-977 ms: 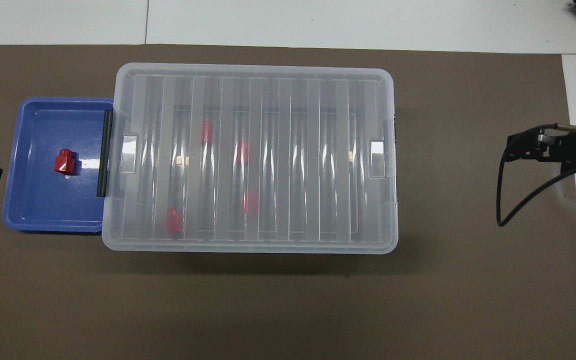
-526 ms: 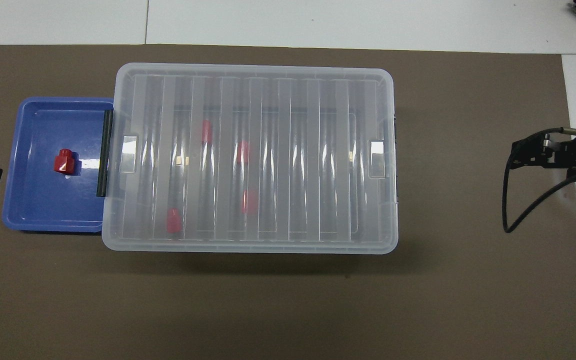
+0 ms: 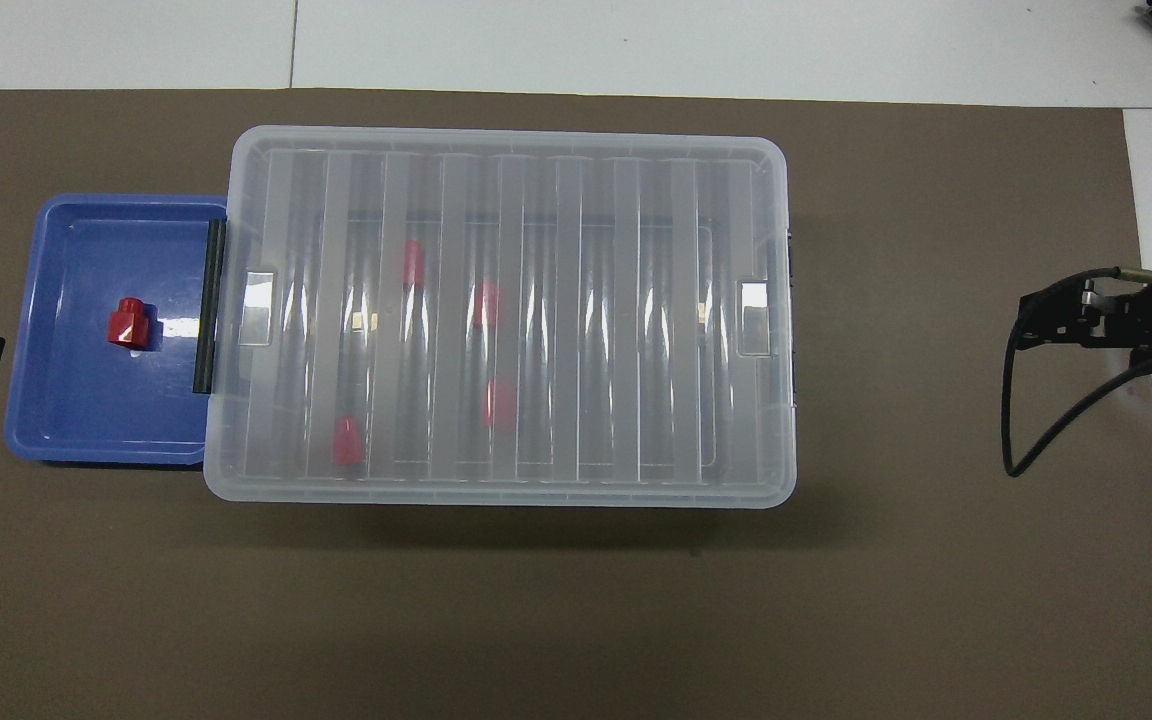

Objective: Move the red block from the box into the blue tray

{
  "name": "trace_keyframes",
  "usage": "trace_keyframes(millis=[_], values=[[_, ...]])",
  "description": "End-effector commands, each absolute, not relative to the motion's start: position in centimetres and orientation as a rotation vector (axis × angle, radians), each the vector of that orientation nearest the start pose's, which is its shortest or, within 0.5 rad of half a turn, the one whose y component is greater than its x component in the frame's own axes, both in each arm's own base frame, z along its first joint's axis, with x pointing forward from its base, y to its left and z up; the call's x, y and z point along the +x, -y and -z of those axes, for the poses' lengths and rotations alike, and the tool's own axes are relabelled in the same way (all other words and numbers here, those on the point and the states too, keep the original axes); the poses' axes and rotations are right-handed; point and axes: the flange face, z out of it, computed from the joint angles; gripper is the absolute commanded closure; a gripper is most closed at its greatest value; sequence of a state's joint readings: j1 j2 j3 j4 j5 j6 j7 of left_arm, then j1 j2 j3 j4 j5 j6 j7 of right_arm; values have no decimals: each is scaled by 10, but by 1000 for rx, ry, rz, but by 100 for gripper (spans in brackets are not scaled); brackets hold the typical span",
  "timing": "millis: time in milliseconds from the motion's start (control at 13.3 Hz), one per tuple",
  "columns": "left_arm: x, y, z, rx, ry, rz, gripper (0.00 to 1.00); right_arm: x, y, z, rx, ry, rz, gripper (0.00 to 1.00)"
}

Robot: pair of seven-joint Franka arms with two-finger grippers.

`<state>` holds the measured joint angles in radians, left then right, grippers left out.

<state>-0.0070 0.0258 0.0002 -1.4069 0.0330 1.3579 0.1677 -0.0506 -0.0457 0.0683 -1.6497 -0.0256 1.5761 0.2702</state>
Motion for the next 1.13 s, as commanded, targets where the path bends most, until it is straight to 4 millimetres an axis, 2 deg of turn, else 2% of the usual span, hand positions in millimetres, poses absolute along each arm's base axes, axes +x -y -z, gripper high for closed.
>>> trace_keyframes(millis=[0,451,601,1052], values=[[535,-3,-668,-3090,-247,-103,0,531,-9,-614,-3145,-390,-38,0],[531,-8,-665,-3086,-239,-120,0,531,-9,-612,-3147,-356,-39,0],[530,-8,-665,-3086,-241,-123,0,532,-10,-613,-3149,-291,-26,0],[529,-7,-665,-3086,-241,-130,0,533,-10,-613,-3149,-295,-23,0]])
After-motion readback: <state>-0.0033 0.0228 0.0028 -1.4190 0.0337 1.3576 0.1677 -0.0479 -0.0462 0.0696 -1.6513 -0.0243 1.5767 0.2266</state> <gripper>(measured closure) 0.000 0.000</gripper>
